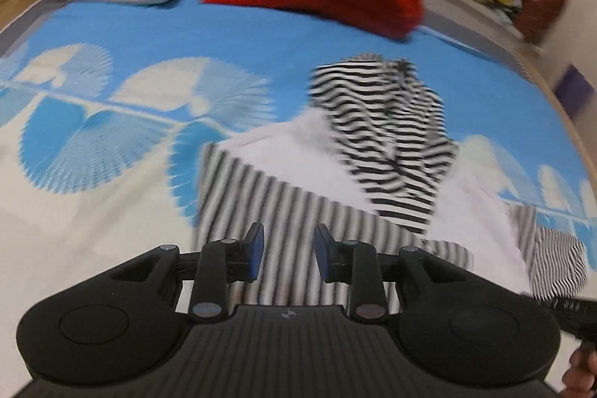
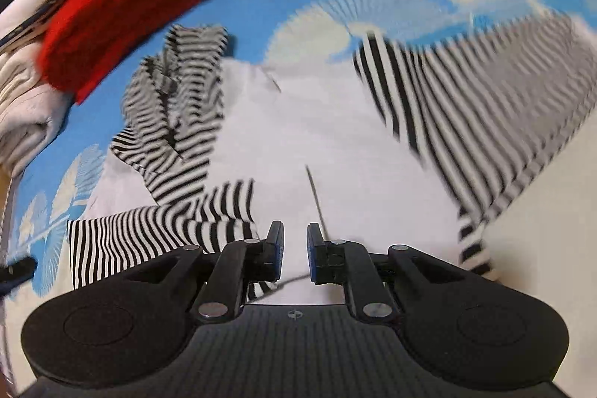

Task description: Fold small clothes

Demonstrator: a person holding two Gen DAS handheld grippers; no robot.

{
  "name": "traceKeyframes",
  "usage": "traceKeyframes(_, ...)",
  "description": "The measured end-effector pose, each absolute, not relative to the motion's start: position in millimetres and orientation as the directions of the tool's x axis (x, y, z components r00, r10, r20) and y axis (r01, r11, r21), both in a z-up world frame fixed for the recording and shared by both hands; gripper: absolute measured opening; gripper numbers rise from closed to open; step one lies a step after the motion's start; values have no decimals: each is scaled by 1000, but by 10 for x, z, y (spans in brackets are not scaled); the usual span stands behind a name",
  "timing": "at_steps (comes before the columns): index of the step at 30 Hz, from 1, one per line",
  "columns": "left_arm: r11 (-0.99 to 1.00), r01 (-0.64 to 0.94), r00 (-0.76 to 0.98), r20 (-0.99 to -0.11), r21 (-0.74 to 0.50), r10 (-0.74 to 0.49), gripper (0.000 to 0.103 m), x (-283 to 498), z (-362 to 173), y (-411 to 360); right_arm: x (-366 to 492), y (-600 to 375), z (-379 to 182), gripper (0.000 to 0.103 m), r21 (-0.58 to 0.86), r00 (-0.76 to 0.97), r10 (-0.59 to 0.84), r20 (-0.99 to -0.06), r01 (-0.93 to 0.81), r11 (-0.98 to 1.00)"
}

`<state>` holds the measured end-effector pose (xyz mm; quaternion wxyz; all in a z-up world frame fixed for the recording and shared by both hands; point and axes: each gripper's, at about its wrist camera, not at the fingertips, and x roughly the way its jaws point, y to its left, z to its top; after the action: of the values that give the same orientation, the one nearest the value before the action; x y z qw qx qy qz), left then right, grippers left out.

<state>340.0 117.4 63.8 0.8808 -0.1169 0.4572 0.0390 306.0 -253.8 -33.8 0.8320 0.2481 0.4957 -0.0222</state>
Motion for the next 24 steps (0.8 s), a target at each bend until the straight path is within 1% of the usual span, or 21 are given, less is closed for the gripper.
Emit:
traceKeyframes(4,945,-211,581,-809,-249,-84,32,3431,697,1417,3139,-2566,-725,17,435,418,253,-872,427,793)
traceKeyframes(6,949,-199,588,-804,-244,-83,32,3445,724,1396,3172,-2559,-871,17,419,378,248,-892,483,769)
traceKeyframes(8,952,-197,586,-806,-236,-79,32,3449,728,1400,3205,-2542,-926,17,418,379,244,-893,495,762)
traceKeyframes(9,951,-200,584,-808,-237,-79,32,3455,732,1413,3216,-2521,-926,14,412,387,232,-892,489,769)
traceKeyframes(11,949,-206,580,-811,-238,-77,32,3507,675,1382,3224,-2499,-899,6,407,397,222,-891,480,777)
traceKeyframes(14,948,-214,577,-814,-235,-71,32,3528,657,1407,3205,-2532,-750,4,440,474,218,-853,430,788)
traceKeyframes(17,950,-213,573,-817,-229,-69,32,3523,644,1411,3118,-2571,-370,3,491,627,196,-754,340,802)
traceKeyframes(19,955,-202,563,-823,-219,-70,32,3518,622,1383,3022,-2576,-101,3,461,727,139,-673,265,847)
traceKeyframes(21,963,-188,542,-838,-192,-61,32,3529,572,1346,2950,-2636,-13,3,425,766,85,-638,258,867)
traceKeyframes(22,967,-184,529,-847,-177,-54,32,3536,541,1331,2951,-2681,-66,4,397,746,52,-664,292,870)
traceKeyframes(23,969,-181,516,-855,-166,-50,32,3540,509,1320,2993,-2711,-168,5,354,697,32,-717,324,878)
traceKeyframes(24,971,-178,504,-862,-162,-51,32,3545,476,1309,3059,-2734,-323,5,293,615,17,-789,352,889)
